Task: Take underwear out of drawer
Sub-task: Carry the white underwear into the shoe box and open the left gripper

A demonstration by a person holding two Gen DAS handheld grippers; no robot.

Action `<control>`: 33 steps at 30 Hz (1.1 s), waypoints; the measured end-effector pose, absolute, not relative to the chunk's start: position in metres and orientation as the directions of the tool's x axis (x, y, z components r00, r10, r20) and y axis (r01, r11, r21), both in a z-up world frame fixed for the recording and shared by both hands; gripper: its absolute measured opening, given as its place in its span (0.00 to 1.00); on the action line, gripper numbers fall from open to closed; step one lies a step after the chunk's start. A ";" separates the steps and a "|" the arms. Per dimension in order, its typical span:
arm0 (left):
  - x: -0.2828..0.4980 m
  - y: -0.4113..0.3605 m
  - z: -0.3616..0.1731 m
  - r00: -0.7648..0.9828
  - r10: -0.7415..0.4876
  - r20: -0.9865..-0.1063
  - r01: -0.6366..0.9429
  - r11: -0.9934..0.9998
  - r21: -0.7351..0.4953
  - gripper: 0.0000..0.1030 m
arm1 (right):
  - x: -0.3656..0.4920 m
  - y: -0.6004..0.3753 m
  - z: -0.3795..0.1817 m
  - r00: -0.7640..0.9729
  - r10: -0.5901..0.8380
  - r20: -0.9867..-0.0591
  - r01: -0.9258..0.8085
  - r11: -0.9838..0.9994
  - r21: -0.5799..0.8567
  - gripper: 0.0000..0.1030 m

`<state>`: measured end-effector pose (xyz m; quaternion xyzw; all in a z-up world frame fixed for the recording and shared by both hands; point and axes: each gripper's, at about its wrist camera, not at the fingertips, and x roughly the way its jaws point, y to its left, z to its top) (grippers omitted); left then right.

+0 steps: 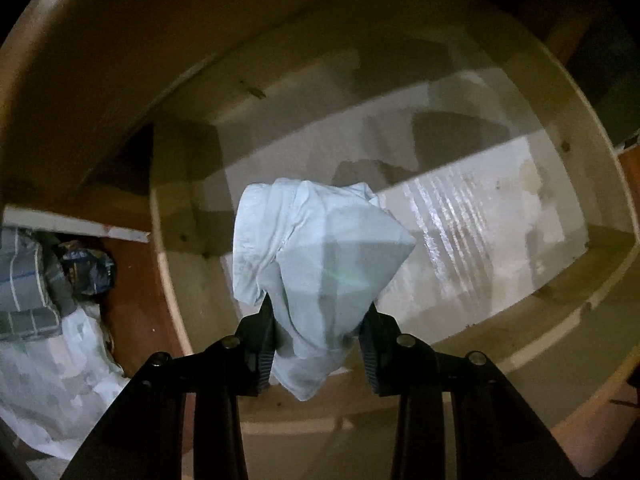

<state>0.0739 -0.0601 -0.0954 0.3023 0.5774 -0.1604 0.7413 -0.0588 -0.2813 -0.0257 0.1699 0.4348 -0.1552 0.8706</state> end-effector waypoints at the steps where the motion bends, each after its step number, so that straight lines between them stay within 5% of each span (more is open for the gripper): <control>1: 0.071 -0.059 -0.091 0.289 0.107 -0.951 0.579 0.772 0.262 0.32 | -0.059 -0.280 -0.025 0.573 -0.127 -0.809 0.416 0.896 0.154 0.40; 20: 0.035 -0.014 0.021 0.492 0.021 -0.870 0.326 0.922 0.207 0.32 | -0.056 -0.276 -0.025 0.571 -0.147 -0.808 0.405 0.906 0.121 0.40; 33: 0.042 0.005 0.170 0.692 -0.013 -0.722 0.261 0.937 0.234 0.32 | -0.057 -0.278 -0.022 0.581 -0.138 -0.802 0.405 0.904 0.138 0.40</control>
